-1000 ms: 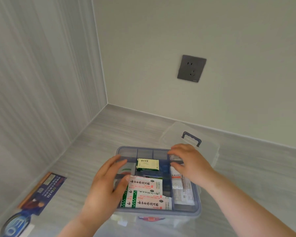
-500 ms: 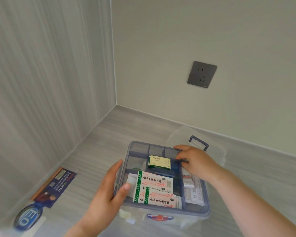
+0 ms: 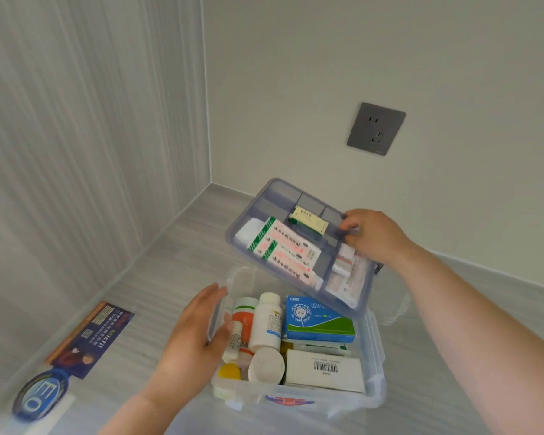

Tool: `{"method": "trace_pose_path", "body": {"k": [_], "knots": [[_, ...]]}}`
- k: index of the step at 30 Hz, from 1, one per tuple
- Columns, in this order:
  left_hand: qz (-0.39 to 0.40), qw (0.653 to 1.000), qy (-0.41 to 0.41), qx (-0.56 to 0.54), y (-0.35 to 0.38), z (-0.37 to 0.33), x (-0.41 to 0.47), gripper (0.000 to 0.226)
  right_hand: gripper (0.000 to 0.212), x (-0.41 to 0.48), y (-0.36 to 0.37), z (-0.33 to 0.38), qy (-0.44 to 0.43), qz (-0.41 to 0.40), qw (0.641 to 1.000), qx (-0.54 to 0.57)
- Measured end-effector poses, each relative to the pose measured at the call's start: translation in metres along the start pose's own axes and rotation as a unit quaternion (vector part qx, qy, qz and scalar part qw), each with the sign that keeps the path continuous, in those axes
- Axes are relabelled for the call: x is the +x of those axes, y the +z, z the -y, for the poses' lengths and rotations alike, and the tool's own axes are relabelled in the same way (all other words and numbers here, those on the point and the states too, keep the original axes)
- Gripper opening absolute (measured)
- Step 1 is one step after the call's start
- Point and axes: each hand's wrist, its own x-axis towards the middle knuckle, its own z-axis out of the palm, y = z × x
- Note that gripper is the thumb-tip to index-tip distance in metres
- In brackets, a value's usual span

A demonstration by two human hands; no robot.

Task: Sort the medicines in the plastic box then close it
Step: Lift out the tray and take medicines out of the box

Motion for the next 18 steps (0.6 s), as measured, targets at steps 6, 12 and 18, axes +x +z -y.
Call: {"method": "trace_pose_path", "body": {"k": [6,12,18], "knots": [[0.074,0.992,-0.099,0.023,0.003,-0.008,0.028,0.061,0.024,0.035,0.018,0.001,0.058,-0.014,0.998,0.025],[0.044,0.993,-0.111,0.016,-0.005,0.001,0.014,0.062,0.024,0.057,0.039,0.007,0.087,-0.021,0.994,0.058],[0.052,0.990,-0.121,0.042,-0.021,0.011,0.009,0.063,0.025,0.071,0.067,0.011,0.081,0.001,0.997,0.009]]}}
